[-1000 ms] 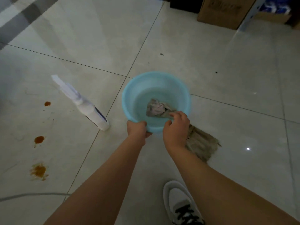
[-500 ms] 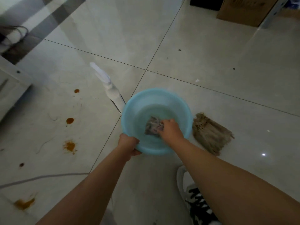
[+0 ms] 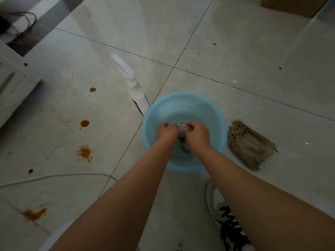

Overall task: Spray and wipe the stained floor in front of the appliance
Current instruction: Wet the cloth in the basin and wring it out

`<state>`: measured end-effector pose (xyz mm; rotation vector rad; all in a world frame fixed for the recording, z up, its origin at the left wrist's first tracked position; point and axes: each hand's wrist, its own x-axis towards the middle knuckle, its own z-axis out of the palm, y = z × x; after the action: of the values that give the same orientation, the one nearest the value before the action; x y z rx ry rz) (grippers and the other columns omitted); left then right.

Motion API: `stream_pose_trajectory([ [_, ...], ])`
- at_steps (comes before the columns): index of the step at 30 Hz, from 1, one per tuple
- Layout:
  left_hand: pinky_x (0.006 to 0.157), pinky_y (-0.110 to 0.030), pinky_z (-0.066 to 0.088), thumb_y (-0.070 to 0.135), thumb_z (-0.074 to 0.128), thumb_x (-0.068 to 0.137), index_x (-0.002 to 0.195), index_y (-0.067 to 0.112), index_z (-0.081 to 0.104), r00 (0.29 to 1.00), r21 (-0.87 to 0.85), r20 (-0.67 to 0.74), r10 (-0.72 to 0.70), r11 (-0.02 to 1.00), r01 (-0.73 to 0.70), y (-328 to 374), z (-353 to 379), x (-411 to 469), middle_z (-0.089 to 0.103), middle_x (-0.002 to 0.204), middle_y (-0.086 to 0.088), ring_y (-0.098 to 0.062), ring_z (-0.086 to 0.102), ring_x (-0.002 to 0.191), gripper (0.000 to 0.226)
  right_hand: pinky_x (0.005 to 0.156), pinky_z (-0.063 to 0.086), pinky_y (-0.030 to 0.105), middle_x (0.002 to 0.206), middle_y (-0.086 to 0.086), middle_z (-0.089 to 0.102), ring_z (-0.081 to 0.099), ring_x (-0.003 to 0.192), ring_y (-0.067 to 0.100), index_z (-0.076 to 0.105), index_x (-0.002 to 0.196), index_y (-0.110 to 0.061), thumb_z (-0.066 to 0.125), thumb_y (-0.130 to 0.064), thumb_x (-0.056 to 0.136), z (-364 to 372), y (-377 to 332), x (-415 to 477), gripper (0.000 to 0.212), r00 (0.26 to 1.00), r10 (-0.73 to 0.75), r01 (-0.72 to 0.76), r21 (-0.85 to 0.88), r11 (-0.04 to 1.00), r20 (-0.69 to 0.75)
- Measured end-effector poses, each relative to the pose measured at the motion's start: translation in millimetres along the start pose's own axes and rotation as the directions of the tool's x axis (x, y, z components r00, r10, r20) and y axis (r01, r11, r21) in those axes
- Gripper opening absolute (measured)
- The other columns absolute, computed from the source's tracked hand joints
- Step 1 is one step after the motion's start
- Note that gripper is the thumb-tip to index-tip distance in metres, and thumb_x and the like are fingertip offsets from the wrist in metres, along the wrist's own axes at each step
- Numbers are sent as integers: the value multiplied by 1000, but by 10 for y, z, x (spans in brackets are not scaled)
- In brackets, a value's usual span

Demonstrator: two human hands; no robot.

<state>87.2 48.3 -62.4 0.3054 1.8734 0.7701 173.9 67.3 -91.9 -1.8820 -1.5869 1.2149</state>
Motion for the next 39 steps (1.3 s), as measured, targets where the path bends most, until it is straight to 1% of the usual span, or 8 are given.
stream_pose_trajectory([
  [3,73,-40,53,42,37,97,110,16,59,919,-373,377,-118,889,267,31,123,63,61,97,-8,-25,58,86,36,85,55,37,90,5,72,66,86,22,70,84,-20,62,-9,76,-134,-153,22,15,998,69,-63,288,956,-8],
  [7,64,-34,54,23,36,100,93,9,58,920,-625,390,-46,720,301,86,288,77,61,88,-11,-20,59,75,28,86,54,46,95,2,69,65,91,23,62,81,-29,59,-39,65,-206,-210,30,19,984,145,-91,420,903,-98],
  [11,68,-32,54,25,40,101,109,4,61,939,-589,344,-3,779,218,106,290,11,69,84,-9,-20,63,77,30,88,53,40,109,5,63,63,96,22,59,102,-30,64,-67,58,-233,-275,89,57,970,241,-226,456,861,27],
  [14,59,-26,54,29,51,96,120,8,59,951,-403,309,2,906,129,82,251,12,67,101,-12,-20,64,75,33,56,44,26,65,7,58,53,59,22,59,78,-15,68,-38,80,-118,-280,75,24,940,310,-332,589,737,143],
  [18,94,-40,48,37,73,74,121,21,38,995,-25,-89,-41,999,39,39,146,86,44,128,-18,-34,57,105,61,41,32,18,57,7,52,45,45,22,59,72,-11,58,-13,80,46,-285,-12,9,895,434,-379,693,613,105],
  [21,80,-36,50,33,73,78,132,18,34,995,-124,65,-71,989,78,28,135,73,52,123,-15,-33,60,103,68,47,37,22,58,6,55,48,47,22,57,65,-11,54,-20,87,82,-328,-52,24,867,484,-403,737,542,118],
  [27,62,-30,43,28,41,99,81,12,61,960,-167,279,-18,984,67,63,165,-77,53,74,-14,-22,48,59,31,82,54,40,86,15,70,66,79,31,63,76,-1,46,-35,92,69,-267,56,41,896,444,-350,575,740,-26],
  [39,87,-53,50,23,40,100,118,3,57,941,-348,330,-68,918,188,149,194,-160,63,115,-19,-36,60,111,32,88,51,52,99,24,68,63,95,40,65,87,2,42,-21,90,13,-310,70,32,950,310,-286,292,913,-38],
])
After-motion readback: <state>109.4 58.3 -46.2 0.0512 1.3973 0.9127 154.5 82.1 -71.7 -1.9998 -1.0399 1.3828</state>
